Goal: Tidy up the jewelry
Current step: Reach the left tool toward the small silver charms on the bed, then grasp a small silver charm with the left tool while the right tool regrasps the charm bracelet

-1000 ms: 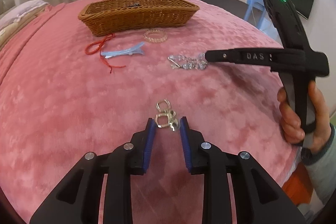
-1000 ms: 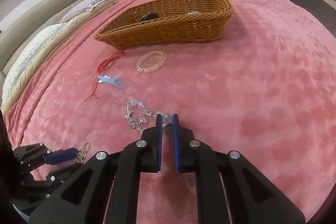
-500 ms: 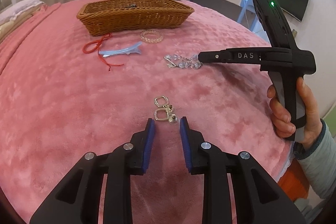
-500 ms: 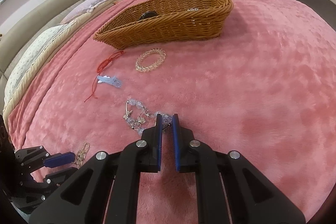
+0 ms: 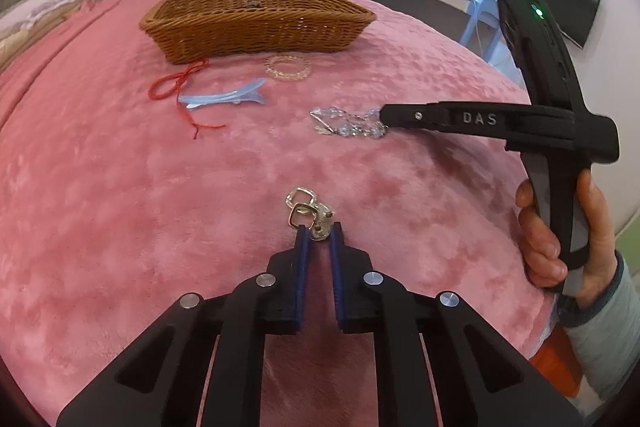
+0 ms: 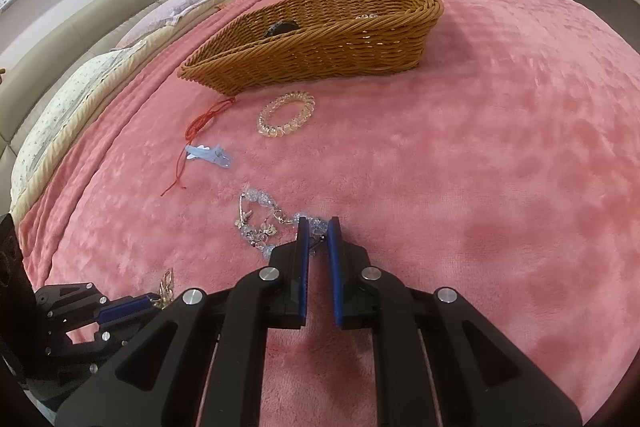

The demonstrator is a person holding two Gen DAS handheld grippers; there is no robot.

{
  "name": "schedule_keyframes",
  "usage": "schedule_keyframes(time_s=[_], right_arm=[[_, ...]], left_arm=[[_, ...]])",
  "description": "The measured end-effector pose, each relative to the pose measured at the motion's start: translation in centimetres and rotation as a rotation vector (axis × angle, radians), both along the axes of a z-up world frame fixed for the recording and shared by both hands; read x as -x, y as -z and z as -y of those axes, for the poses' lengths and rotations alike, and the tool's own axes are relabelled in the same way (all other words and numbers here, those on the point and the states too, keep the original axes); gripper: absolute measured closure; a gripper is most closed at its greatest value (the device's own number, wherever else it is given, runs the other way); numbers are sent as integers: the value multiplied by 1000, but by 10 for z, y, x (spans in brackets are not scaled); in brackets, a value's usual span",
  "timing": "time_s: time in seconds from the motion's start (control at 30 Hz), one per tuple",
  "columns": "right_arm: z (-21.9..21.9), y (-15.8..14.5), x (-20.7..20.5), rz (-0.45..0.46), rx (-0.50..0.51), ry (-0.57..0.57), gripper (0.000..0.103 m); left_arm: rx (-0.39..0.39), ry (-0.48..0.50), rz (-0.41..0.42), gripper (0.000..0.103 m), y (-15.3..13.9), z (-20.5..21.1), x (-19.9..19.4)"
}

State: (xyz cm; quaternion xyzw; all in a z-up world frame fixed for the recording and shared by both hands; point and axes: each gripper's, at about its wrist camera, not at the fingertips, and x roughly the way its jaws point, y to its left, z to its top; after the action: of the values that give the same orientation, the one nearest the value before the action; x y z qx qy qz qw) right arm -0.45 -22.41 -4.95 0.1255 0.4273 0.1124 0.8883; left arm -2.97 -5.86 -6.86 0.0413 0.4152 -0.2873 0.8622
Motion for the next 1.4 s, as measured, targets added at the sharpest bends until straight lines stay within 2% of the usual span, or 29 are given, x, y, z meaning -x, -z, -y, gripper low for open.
schedule_keyframes(time_s=[0.1,0.23,0.27,0.47,0.77,0.8,0.87,0.9,0.93,1.03,1.17,1.2,1.23,1.3,1.33,1.4], right_arm=[[1,0,0,1,-8,0,95],[5,1,1,-1,-29,-1,95],[6,1,1,-1,-32,-1,95],[4,0,2,-4,-10,-4,95],[-18,-8,38,-2,64,-89,95],[-19,-9,40,-1,74,-89,90],[-20,-12,40,10,84,-87,66],[-21,-14,39,14,96,-84,41],[-23,-16,38,25,113,-80,39],[-33,-19,33,40,147,-105,39],[-45,-12,17,16,198,-97,40],[-48,-9,14,8,212,-99,48],[-52,-7,12,3,239,-105,62],[-58,-6,13,10,265,-124,81],[-60,-7,15,21,269,-133,95],[-58,-9,18,31,265,-128,95]], left_arm=[[-15,-1,35,95,-2,3,5],[106,9,59,95,-15,-17,11],[112,3,66,95,-17,-21,12],[75,-93,55,95,-12,-35,0],[38,-138,43,95,-5,-37,-8],[48,-141,37,95,-5,-39,-9],[64,-147,26,95,-4,-42,-10],[71,-150,19,95,-4,-44,-11],[76,-153,16,95,-3,-45,-11],[80,-154,16,95,-3,-46,-11],[78,-159,11,95,-3,-46,-11],[76,-162,9,95,-3,-47,-11],[75,-165,8,95,-3,-47,-12],[75,-167,6,95,-3,-47,-12],[75,-170,6,95,-4,-47,-12],[78,-171,11,95,-6,-47,-12]])
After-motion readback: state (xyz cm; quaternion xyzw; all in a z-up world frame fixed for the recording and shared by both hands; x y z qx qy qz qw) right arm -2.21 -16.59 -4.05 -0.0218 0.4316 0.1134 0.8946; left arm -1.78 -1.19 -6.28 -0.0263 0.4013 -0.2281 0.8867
